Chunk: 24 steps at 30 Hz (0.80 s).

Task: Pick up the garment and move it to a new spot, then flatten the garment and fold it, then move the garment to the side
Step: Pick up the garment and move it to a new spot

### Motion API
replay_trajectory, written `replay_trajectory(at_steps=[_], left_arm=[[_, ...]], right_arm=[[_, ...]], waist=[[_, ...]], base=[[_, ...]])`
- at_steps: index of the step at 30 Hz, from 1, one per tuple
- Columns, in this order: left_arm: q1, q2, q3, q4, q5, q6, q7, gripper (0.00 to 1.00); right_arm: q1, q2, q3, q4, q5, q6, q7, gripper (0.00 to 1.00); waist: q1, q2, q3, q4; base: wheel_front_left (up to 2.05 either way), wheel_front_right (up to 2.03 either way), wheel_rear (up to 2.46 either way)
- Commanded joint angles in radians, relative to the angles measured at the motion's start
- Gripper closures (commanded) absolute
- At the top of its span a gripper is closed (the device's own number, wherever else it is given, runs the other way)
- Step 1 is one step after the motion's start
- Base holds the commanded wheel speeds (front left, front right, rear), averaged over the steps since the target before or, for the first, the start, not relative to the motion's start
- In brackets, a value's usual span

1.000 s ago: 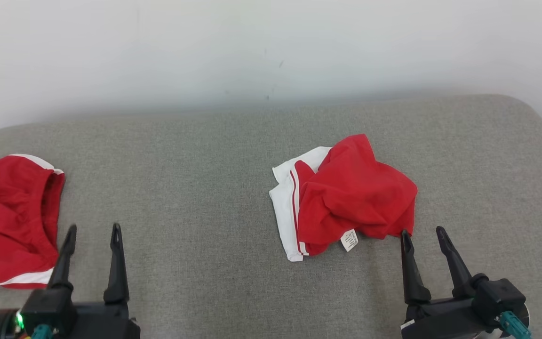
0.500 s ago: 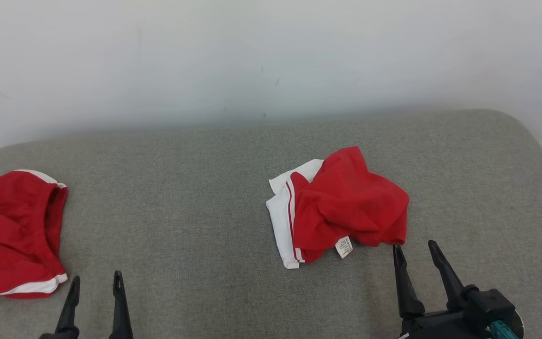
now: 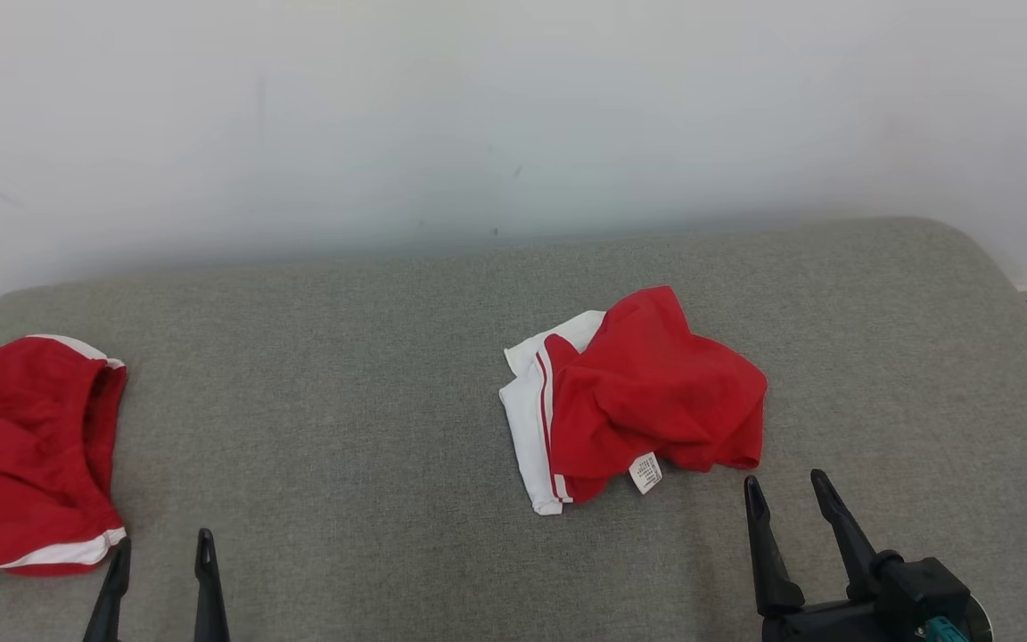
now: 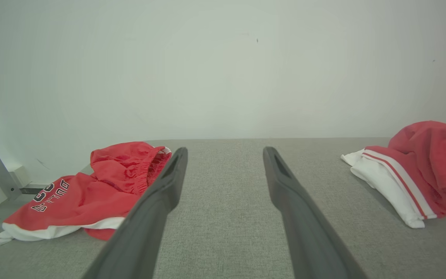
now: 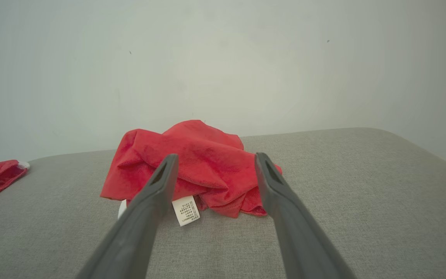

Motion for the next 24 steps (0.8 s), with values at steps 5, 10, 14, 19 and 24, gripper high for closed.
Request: replay_trajectory(at_steps=[5, 10, 14, 19, 24], left_arm=[[0.021, 0.005, -0.002, 0.001, 0.031, -0.033, -0.003, 0.00], [0.022, -0.004, 0.004, 0.010, 0.052, -0.048, -0.003, 0.00], [0.020, -0.013, 0.005, 0.012, 0.059, -0.059, -0.003, 0.00], [0.014, -0.025, 0.014, 0.015, 0.068, -0.069, -0.003, 0.00], [0.012, -0.034, 0.024, 0.021, 0.074, -0.080, -0.003, 0.00]], right_arm=[[0.010, 0.001, -0.002, 0.003, -0.009, -0.002, 0.000, 0.00], [0.011, 0.001, -0.005, 0.005, -0.014, -0.002, 0.000, 0.00], [0.014, 0.001, -0.010, 0.007, -0.022, -0.002, 0.000, 0.00], [0.013, 0.001, -0.012, 0.010, -0.030, -0.002, 0.000, 0.00], [0.013, 0.001, -0.010, 0.012, -0.030, -0.002, 0.000, 0.00]], waist=[[0.0000, 0.0000, -0.001, -0.001], [0.0000, 0.0000, 0.001, -0.001], [0.0000, 0.0000, 0.001, 0.000], [0.0000, 0.0000, 0.001, 0.001], [0.0000, 0.0000, 0.000, 0.002]], base=[[0.00, 0.00, 0.00], [0.00, 0.00, 0.00], [0.00, 0.00, 0.00], [0.00, 0.00, 0.00], [0.00, 0.00, 0.00]])
